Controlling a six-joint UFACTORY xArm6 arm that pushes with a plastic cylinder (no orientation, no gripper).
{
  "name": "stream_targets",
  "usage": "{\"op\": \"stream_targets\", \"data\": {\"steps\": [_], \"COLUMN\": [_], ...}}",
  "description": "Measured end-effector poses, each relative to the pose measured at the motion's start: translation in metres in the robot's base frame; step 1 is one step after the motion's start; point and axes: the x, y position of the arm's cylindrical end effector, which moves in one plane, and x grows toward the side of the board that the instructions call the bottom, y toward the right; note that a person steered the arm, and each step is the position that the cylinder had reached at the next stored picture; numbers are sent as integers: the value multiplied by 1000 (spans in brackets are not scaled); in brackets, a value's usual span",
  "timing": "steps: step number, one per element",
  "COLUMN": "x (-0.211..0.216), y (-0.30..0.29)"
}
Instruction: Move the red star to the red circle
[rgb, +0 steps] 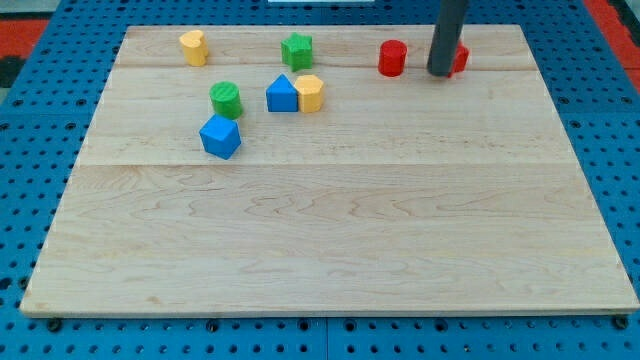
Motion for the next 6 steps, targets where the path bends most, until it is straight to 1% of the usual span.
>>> {"op": "stream_targets", "data": {"steps": [1,2,3,4,5,6], "x": [6,25,-1,-13,-13,-13], "y": [4,14,63,73,40,53]}}
